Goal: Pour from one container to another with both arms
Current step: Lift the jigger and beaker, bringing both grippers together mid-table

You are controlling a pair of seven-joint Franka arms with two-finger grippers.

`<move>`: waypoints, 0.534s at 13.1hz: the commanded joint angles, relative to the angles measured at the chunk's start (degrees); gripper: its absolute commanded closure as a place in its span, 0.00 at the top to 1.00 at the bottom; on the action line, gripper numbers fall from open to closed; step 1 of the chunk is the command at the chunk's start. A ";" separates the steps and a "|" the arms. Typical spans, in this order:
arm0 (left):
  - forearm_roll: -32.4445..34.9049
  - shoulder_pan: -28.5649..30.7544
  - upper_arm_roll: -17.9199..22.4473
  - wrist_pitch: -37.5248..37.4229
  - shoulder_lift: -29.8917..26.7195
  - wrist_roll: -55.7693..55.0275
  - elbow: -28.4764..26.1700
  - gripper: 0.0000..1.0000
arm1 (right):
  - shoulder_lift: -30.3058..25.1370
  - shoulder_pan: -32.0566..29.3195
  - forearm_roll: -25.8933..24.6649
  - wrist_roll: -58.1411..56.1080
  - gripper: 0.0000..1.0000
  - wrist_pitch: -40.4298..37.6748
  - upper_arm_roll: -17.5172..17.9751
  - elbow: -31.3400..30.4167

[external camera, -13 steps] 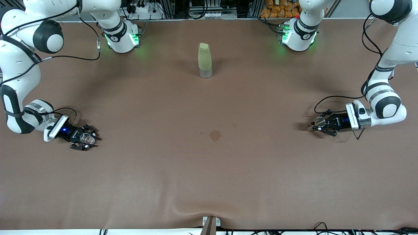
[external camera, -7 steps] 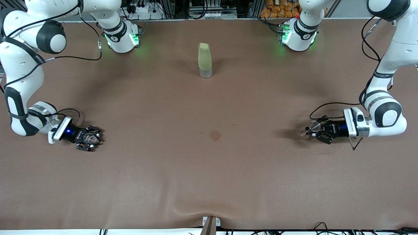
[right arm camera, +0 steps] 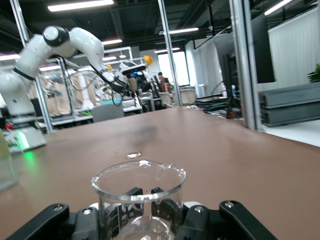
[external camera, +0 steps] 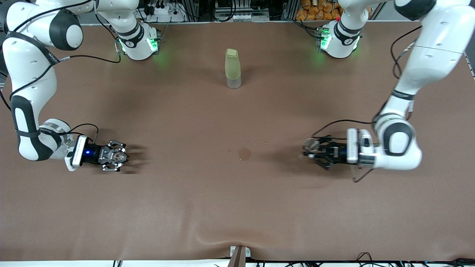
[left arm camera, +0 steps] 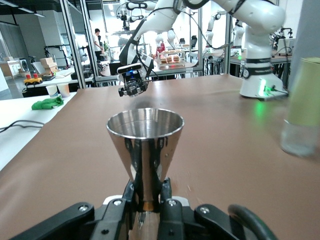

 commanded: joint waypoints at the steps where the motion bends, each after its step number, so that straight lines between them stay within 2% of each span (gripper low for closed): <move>1: -4.34 -7.14 0.85 4.48 -1.05 -3.13 1.81 0.00 | -8.73 2.72 1.60 5.85 0.00 -0.14 -0.41 -9.25; 4: -7.85 -13.83 0.85 10.98 -0.79 -6.83 3.75 0.00 | -20.33 5.36 3.45 12.18 0.00 0.65 -0.50 -19.98; 6: -14.42 -19.18 0.85 17.65 -0.43 -6.14 3.75 0.00 | -25.96 6.94 3.45 15.44 0.00 1.00 -0.76 -24.30; 7: -16.37 -20.95 0.94 18.73 -0.26 -5.96 3.75 0.00 | -28.60 7.91 3.45 16.85 0.00 1.70 -1.20 -26.41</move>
